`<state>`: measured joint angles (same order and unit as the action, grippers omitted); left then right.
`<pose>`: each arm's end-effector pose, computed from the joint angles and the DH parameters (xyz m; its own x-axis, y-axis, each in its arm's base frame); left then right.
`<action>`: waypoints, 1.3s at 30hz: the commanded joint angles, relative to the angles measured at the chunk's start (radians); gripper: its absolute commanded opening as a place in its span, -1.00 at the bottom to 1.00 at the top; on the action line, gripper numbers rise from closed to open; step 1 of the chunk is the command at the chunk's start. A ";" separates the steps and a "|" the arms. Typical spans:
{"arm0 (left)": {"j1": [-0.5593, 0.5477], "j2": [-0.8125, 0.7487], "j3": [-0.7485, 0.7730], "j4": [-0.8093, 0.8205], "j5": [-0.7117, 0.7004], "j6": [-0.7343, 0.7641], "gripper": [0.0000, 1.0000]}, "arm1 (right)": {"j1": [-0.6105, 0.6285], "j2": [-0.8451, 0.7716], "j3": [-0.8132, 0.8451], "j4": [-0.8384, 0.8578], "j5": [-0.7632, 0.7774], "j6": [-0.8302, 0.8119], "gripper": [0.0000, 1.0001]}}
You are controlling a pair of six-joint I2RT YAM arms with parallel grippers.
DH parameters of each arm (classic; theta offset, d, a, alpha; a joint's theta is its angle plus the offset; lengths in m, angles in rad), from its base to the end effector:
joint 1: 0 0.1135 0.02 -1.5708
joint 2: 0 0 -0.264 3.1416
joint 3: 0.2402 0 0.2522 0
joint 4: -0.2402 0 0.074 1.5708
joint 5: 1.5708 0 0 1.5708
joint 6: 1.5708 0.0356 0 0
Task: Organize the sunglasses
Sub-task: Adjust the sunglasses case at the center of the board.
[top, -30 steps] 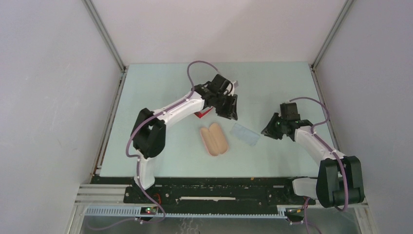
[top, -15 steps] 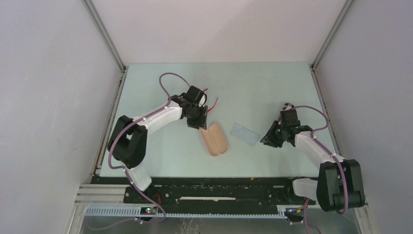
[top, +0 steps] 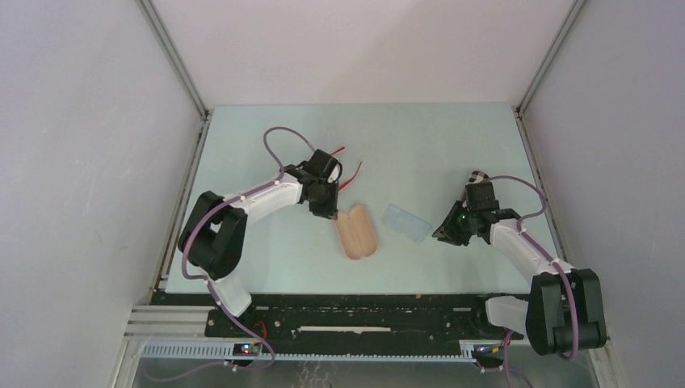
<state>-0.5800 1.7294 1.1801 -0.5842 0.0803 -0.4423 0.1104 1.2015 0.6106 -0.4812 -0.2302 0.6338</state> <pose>0.2898 -0.1933 0.1983 -0.9308 0.0998 -0.3516 0.1951 0.9492 -0.2469 0.2113 0.0316 0.1776 -0.8311 0.4880 -0.2667 0.3431 0.8274 0.4447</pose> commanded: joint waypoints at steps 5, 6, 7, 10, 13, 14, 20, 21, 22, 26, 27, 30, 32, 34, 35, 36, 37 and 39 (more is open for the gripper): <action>0.000 -0.044 -0.089 0.119 0.016 -0.130 -0.86 | -0.004 -0.039 0.028 -0.023 0.016 -0.015 -0.41; 0.000 -0.056 -0.106 0.138 0.014 -0.153 -0.90 | -0.004 -0.045 0.028 -0.025 0.016 -0.016 -0.41; -0.001 -0.070 -0.126 0.158 0.009 -0.178 -0.94 | -0.005 -0.050 0.028 -0.026 0.015 -0.016 -0.41; -0.001 -0.116 -0.192 0.237 -0.007 -0.265 -0.99 | -0.005 -0.054 0.028 -0.027 0.010 -0.018 -0.41; -0.001 -0.165 -0.277 0.334 -0.029 -0.371 -1.00 | -0.003 -0.058 0.026 -0.022 0.008 -0.023 -0.42; -0.001 -0.178 -0.306 0.376 -0.034 -0.407 -1.00 | -0.002 -0.061 0.026 -0.019 0.015 -0.024 -0.42; -0.004 -0.186 -0.392 0.565 -0.077 -0.606 -1.00 | -0.002 -0.061 0.025 0.018 0.001 -0.007 -0.42; -0.006 -0.182 -0.394 0.577 -0.091 -0.628 -1.00 | 0.000 -0.057 0.025 0.020 0.001 -0.006 -0.42; -0.013 -0.180 -0.393 0.579 -0.110 -0.641 -0.98 | 0.000 -0.054 0.025 0.021 0.000 -0.010 -0.42; -0.047 -0.196 -0.407 0.580 -0.182 -0.686 -0.93 | 0.000 -0.047 0.025 0.010 0.017 -0.020 -0.43; -0.058 -0.205 -0.415 0.580 -0.203 -0.698 -0.93 | 0.000 -0.049 0.024 0.008 0.021 -0.021 -0.43; -0.085 -0.233 -0.443 0.569 -0.259 -0.737 -0.90 | -0.001 -0.056 0.020 0.010 0.026 -0.021 -0.43; -0.094 -0.250 -0.467 0.568 -0.276 -0.762 -0.90 | -0.001 -0.053 0.020 0.014 0.024 -0.018 -0.43; -0.100 -0.274 -0.488 0.553 -0.298 -0.783 -0.88 | -0.002 -0.046 0.020 0.021 0.021 -0.014 -0.42; -0.103 -0.285 -0.497 0.542 -0.307 -0.790 -0.83 | -0.002 -0.040 0.020 0.026 0.019 -0.008 -0.42; -0.105 -0.294 -0.507 0.533 -0.314 -0.796 -0.76 | -0.001 -0.033 0.020 0.030 0.021 -0.001 -0.40; -0.107 -0.304 -0.515 0.528 -0.316 -0.798 -0.67 | 0.000 -0.024 0.020 0.030 0.031 0.013 -0.38; -0.112 -0.315 -0.524 0.511 -0.303 -0.800 -0.46 | 0.000 -0.006 0.018 0.035 0.046 0.032 -0.35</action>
<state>-0.6827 1.4704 0.6785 -0.0631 -0.1734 -1.1957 0.1108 1.1687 0.6106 -0.4747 -0.2153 0.6350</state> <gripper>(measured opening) 0.190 0.313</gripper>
